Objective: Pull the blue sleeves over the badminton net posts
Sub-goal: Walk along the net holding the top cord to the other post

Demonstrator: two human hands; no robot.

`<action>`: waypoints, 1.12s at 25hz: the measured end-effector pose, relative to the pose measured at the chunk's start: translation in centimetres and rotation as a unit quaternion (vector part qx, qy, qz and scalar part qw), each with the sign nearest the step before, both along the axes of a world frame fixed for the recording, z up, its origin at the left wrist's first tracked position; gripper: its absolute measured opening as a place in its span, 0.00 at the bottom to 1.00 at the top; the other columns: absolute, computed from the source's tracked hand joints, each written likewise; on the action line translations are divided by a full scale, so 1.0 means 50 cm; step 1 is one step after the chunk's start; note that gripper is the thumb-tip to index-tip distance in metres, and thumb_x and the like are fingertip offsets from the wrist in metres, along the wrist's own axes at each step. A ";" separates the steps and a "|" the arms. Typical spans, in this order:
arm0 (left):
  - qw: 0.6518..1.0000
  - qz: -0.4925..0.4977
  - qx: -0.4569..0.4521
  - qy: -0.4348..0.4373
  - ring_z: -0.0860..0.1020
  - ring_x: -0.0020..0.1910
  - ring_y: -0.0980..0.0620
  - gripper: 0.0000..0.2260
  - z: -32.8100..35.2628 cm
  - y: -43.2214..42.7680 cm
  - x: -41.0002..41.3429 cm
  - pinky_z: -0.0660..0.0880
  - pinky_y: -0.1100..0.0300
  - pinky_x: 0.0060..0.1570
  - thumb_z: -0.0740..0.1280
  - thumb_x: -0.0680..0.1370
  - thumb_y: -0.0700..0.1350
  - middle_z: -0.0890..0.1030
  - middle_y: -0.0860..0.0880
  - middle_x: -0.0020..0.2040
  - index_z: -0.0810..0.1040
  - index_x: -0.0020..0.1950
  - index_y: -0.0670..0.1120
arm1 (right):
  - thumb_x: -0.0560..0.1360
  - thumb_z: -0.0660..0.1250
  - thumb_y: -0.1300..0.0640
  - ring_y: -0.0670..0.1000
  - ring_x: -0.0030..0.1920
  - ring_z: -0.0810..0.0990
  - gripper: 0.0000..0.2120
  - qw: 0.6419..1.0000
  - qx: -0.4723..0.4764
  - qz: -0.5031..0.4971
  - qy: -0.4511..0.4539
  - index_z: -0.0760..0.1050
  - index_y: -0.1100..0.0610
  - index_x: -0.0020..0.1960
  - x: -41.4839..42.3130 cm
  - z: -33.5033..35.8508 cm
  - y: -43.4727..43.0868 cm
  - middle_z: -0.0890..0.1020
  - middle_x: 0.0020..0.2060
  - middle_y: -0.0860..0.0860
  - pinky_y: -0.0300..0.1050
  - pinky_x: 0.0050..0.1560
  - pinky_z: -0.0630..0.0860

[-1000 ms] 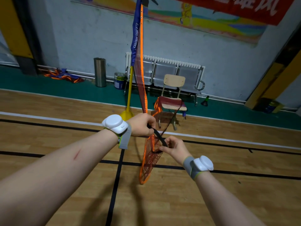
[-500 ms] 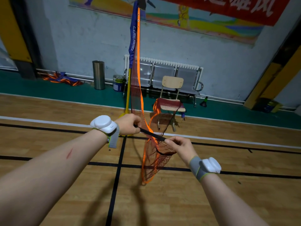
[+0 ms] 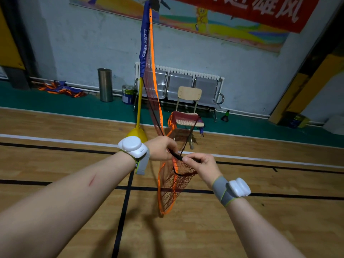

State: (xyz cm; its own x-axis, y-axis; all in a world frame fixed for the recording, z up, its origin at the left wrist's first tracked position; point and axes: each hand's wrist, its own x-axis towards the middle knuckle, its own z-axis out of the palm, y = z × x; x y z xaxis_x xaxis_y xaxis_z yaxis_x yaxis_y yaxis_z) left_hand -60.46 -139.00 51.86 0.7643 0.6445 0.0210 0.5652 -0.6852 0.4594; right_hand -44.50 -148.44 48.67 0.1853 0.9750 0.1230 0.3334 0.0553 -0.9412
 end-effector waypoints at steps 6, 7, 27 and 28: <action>0.999 0.009 -0.001 -0.036 0.76 0.44 0.51 0.04 0.017 -0.044 0.040 0.72 0.61 0.45 0.66 0.74 0.41 0.80 0.49 0.42 0.80 0.43 0.44 | 0.70 0.70 0.65 0.45 0.33 0.73 0.04 0.999 -0.033 0.017 -0.012 0.77 0.58 0.43 0.050 -0.007 -0.036 0.75 0.32 0.50 0.30 0.34 0.72; 0.999 0.017 -0.002 -0.047 0.75 0.42 0.52 0.04 0.019 -0.055 0.045 0.71 0.62 0.43 0.66 0.74 0.42 0.79 0.50 0.41 0.79 0.42 0.44 | 0.70 0.71 0.65 0.45 0.33 0.72 0.06 0.998 -0.046 0.024 -0.024 0.75 0.58 0.41 0.061 -0.013 -0.041 0.74 0.31 0.49 0.31 0.33 0.70; 0.991 0.130 0.013 -0.002 0.75 0.48 0.46 0.06 0.002 -0.139 -0.061 0.72 0.54 0.49 0.63 0.74 0.41 0.79 0.44 0.49 0.78 0.46 0.42 | 0.72 0.69 0.61 0.40 0.37 0.77 0.05 0.998 -0.031 0.049 -0.027 0.82 0.58 0.48 0.012 -0.036 -0.127 0.81 0.37 0.47 0.32 0.43 0.71; 0.992 0.122 0.015 0.009 0.74 0.50 0.47 0.06 0.001 -0.148 -0.066 0.72 0.55 0.51 0.63 0.75 0.41 0.77 0.45 0.51 0.78 0.48 0.43 | 0.72 0.69 0.62 0.37 0.35 0.77 0.06 0.998 -0.025 0.054 -0.035 0.82 0.60 0.48 -0.005 -0.031 -0.135 0.81 0.37 0.47 0.29 0.42 0.71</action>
State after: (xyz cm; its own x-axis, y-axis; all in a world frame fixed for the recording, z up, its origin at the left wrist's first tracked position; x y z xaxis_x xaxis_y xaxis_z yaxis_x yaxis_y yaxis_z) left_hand -63.75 -146.38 51.92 0.5862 0.8095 0.0310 0.7241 -0.5407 0.4282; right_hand -44.75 -155.19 47.14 0.0724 0.9940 0.0821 0.3926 0.0473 -0.9185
